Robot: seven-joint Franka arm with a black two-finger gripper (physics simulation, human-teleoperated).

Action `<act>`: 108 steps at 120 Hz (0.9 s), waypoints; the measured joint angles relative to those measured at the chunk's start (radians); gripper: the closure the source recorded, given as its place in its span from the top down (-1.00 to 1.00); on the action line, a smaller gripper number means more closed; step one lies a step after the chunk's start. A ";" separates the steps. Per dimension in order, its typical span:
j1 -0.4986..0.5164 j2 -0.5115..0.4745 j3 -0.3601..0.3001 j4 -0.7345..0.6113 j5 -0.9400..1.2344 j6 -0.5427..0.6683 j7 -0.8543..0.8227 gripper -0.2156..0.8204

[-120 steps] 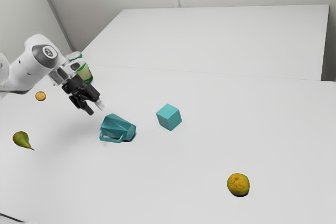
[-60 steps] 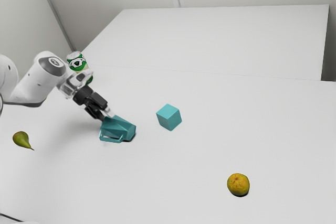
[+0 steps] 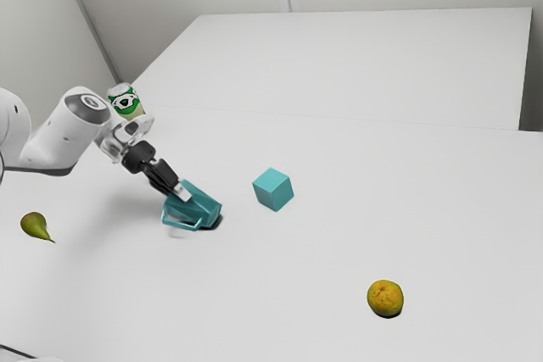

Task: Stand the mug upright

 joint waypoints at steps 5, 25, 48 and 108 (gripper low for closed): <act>0.000 -0.001 -0.001 0.000 0.000 -0.002 0.005 -0.70; 0.001 -0.005 -0.012 0.000 0.000 -0.003 0.022 -0.82; -0.014 -0.043 -0.020 -0.003 0.014 0.016 0.035 -0.85; -0.086 -0.197 -0.195 -0.138 0.589 0.404 -0.172 -0.85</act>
